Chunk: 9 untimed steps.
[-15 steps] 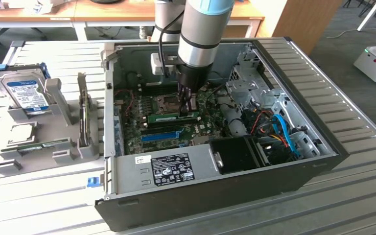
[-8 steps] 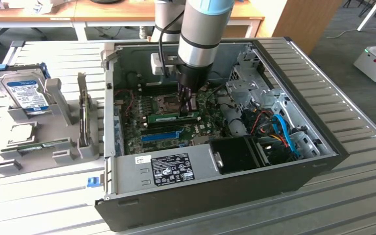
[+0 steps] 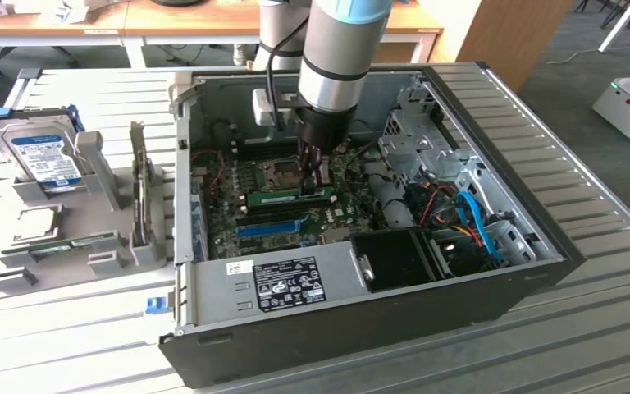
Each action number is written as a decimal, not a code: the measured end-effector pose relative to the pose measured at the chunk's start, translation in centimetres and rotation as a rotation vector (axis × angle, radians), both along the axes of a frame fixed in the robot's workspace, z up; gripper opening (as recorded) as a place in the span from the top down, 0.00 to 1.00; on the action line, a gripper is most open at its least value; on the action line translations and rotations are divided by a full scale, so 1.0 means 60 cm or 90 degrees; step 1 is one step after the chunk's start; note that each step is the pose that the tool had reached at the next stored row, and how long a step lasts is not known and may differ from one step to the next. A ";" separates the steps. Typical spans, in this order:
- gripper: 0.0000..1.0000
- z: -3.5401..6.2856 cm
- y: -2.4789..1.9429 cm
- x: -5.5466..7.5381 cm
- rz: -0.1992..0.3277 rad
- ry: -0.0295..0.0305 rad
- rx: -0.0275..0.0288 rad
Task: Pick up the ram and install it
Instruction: 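Insert the ram into the slot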
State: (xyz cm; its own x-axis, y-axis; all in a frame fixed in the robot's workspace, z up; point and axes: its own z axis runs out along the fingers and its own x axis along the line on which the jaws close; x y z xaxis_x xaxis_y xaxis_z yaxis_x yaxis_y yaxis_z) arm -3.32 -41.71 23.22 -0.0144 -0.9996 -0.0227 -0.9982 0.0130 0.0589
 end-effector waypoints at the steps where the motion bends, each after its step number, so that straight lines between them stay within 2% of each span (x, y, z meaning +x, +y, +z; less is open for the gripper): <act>1: 0.88 0.000 -0.0001 0.000 0.001 0.0000 0.0000; 9: 0.88 -0.001 -0.0008 0.000 0.006 -0.0001 0.0000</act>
